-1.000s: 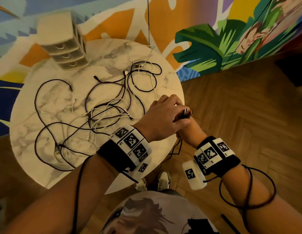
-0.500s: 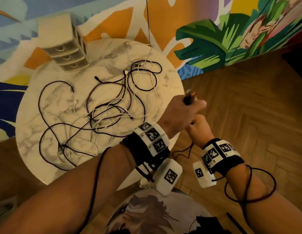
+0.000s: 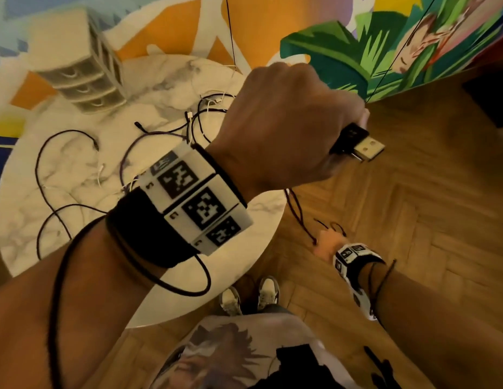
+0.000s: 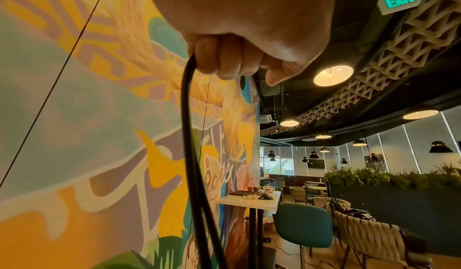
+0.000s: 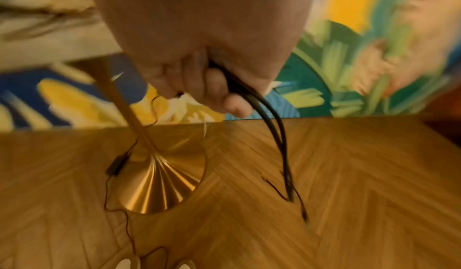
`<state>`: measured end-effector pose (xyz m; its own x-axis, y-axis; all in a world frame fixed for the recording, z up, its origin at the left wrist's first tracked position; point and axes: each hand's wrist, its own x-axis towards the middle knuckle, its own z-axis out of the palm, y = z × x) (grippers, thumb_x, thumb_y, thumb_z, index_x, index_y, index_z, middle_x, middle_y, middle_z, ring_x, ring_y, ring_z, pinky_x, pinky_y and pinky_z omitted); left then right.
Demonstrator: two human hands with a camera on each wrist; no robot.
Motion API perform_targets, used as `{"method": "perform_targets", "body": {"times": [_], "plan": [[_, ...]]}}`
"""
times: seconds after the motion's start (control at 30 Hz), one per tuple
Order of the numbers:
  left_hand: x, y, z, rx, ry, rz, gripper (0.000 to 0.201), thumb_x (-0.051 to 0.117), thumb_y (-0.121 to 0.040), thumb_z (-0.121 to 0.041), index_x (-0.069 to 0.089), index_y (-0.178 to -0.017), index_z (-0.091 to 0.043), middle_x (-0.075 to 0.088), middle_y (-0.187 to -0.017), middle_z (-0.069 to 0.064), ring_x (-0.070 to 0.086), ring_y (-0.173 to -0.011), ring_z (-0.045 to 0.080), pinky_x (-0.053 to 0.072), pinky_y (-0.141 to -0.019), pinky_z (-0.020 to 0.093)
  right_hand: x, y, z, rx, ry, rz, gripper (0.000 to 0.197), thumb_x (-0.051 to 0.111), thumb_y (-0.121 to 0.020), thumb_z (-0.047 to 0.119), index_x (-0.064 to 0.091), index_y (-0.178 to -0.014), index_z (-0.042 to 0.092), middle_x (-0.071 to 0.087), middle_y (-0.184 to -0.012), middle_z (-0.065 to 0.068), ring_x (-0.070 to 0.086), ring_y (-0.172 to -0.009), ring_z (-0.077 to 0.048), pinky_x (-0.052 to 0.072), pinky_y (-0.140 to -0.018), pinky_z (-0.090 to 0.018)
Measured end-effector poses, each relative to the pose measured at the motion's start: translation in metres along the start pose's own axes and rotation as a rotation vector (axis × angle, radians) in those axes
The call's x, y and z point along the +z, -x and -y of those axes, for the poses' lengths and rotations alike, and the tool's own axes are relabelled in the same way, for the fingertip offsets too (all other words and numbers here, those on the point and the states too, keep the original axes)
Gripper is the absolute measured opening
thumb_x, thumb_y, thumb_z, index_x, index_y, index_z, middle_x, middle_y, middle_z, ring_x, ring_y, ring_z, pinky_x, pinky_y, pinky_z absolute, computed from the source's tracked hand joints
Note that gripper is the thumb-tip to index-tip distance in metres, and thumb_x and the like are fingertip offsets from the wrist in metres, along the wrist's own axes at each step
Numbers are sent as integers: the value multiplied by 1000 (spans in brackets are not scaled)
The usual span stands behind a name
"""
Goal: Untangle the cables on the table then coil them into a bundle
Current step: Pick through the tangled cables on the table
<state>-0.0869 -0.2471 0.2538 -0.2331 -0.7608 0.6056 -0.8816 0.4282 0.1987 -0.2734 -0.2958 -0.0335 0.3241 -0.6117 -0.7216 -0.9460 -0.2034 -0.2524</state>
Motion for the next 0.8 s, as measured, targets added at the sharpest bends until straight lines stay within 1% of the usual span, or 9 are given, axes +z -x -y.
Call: {"method": "perform_targets", "body": {"times": [0.1, 0.17, 0.27, 0.37, 0.43, 0.5, 0.57, 0.67, 0.8], "plan": [[4, 3, 1, -39, 6, 23, 31, 57, -89, -27, 64, -61, -15, 51, -45, 1, 41, -39, 22, 37, -43, 28, -8, -3, -4, 45, 63, 39, 40, 44, -95, 41, 66, -105, 8, 67, -104, -13, 62, -90, -29, 50, -74, -33], [8, 2, 1, -117, 83, -1, 37, 57, -90, -25, 47, -54, -22, 32, -43, -12, 29, -38, 10, 27, -45, 20, -16, -5, -10, 61, 12, -7, 37, 49, -94, 39, 65, -111, 11, 67, -104, -14, 61, -91, -29, 47, -72, -31], [25, 2, -3, -439, 470, -51, 47, 56, -93, -21, 27, -57, -29, 20, -50, -13, 23, -44, 7, 23, -48, 20, -29, -2, -11, 12, -107, -63, 25, 54, -93, 35, 68, -104, 18, 65, -86, -8, 60, -82, -26, 42, -64, -28], [52, 13, -6, -765, 804, 6, 41, 55, -93, -23, 45, -59, -2, 40, -57, 17, 39, -58, 35, 34, -59, 36, -39, 6, -1, -113, -249, -158, 26, 61, -89, 35, 55, -67, 22, 55, -65, 1, 56, -70, -23, 37, -59, -30], [70, 23, -8, -865, 848, 84, 45, 55, -94, -26, 52, -68, 11, 50, -65, 26, 51, -68, 38, 38, -67, 37, -46, 19, 13, -251, -392, -196, 28, 66, -86, 32, 57, -65, 15, 54, -60, 2, 55, -64, -20, 39, -62, -32], [86, 33, -11, -898, 864, 190, 43, 56, -93, -29, 53, -73, 8, 54, -71, 29, 53, -70, 36, 39, -66, 31, -53, 39, 31, -420, -535, -199, 22, 66, -86, 21, 59, -67, 11, 60, -61, -6, 59, -61, -18, 46, -64, -31], [100, 46, -13, -919, 853, 254, 38, 60, -90, -37, 51, -70, -5, 55, -66, 14, 53, -64, 22, 40, -64, 23, -62, 56, 48, -517, -624, -210, 13, 62, -87, 8, 62, -75, 11, 64, -67, -10, 59, -60, -11, 50, -63, -25], [111, 65, -15, -902, 706, 309, 41, 57, -77, -57, 51, -77, -16, 57, -79, 3, 55, -79, 15, 44, -76, 29, -71, 64, 66, -568, -569, -250, 17, 56, -89, -2, 57, -103, 8, 51, -79, 11, 49, -69, 0, 45, -62, -13], [99, 74, -6, -703, 250, 282, 27, 61, -85, -42, 48, -81, -19, 45, -81, -6, 46, -78, 15, 38, -68, 30, -72, 64, 77, -621, -413, -242, 29, 46, -92, -1, 53, -77, 23, 54, -68, 4, 48, -53, -5, 42, -49, -23]]}}
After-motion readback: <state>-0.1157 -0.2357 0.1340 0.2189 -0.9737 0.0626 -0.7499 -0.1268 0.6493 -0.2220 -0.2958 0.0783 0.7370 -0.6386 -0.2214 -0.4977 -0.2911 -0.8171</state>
